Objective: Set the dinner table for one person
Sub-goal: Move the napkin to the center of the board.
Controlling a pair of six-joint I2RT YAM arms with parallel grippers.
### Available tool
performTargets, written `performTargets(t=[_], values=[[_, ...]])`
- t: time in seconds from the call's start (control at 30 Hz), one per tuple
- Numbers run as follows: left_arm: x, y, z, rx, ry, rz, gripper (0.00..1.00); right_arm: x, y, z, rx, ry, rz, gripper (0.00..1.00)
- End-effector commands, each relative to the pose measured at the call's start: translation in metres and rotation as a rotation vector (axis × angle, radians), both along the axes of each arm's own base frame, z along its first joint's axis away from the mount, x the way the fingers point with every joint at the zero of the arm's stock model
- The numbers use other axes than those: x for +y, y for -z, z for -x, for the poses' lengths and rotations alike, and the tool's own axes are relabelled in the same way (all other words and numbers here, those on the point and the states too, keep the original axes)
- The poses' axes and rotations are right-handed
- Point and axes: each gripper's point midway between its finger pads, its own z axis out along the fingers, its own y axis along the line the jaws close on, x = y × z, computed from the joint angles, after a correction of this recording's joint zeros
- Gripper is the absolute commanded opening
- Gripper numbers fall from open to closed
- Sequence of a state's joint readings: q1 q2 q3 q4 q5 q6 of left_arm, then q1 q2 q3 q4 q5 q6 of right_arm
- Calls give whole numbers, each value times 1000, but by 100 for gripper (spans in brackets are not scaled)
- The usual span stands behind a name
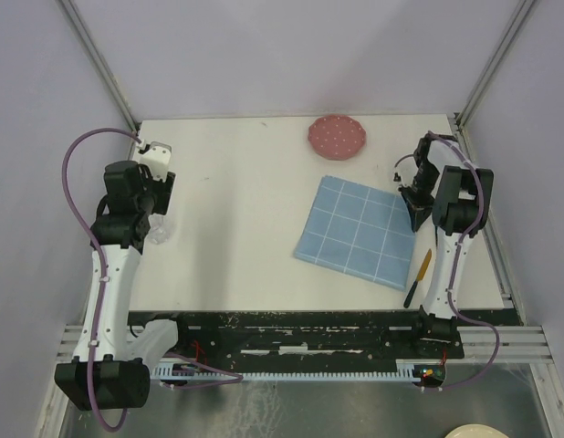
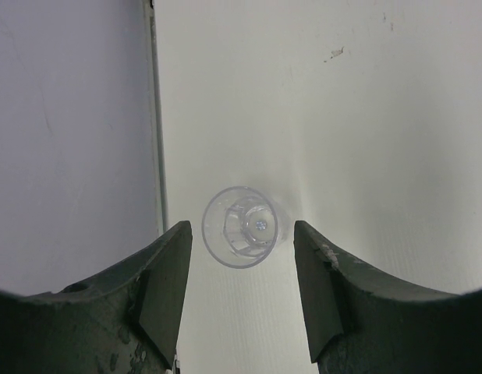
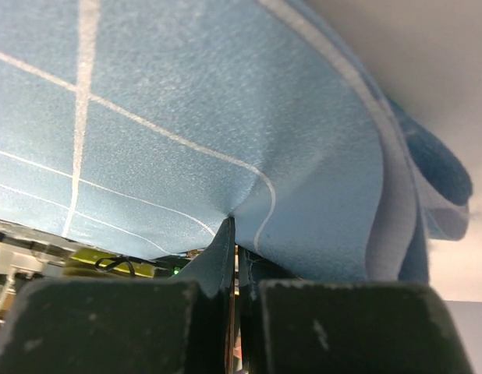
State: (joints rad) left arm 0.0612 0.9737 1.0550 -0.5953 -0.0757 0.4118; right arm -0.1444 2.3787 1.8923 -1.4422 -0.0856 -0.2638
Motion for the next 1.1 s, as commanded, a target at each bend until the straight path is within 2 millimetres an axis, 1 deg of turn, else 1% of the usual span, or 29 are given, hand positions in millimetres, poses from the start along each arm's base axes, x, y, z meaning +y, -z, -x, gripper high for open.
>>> performTargets(t=[0.0, 0.2, 0.4, 0.5, 0.63, 0.73, 0.77, 0.83, 0.87, 0.93, 1.0, 1.07], values=[[-1, -30, -8, -79, 37, -37, 62, 32, -7, -16, -60, -114, -71, 2], [-1, -36, -9, -89, 42, -44, 62, 61, -11, -20, -64, -214, -116, 2], [-2, -39, -11, -89, 45, -37, 62, 109, -21, -29, -54, -285, -233, 2], [-2, -38, -12, -85, 41, -29, 62, 125, -24, -36, -80, -303, -240, 2], [-4, -38, -12, -83, 41, -17, 62, 143, -24, -38, -86, -329, -258, 2], [-4, -40, -12, -87, 39, -15, 62, 146, -23, -37, -89, -326, -252, 2], [-4, -39, -13, -84, 42, -16, 62, 145, -24, -40, -115, -325, -241, 7], [-5, -34, -13, -76, 52, -21, 62, 140, -26, -44, -159, -318, -205, 32], [-5, -31, -13, -67, 62, -27, 63, 140, -30, -44, -179, -315, -204, 41], [-5, -25, -15, -58, 67, -39, 64, 143, -39, -42, -206, -307, -226, 50], [-3, -19, -16, -52, 69, -51, 66, 142, -50, -43, -233, -303, -219, 52], [-2, -16, -17, -50, 65, -59, 66, 139, -62, -41, -256, -306, -217, 53]])
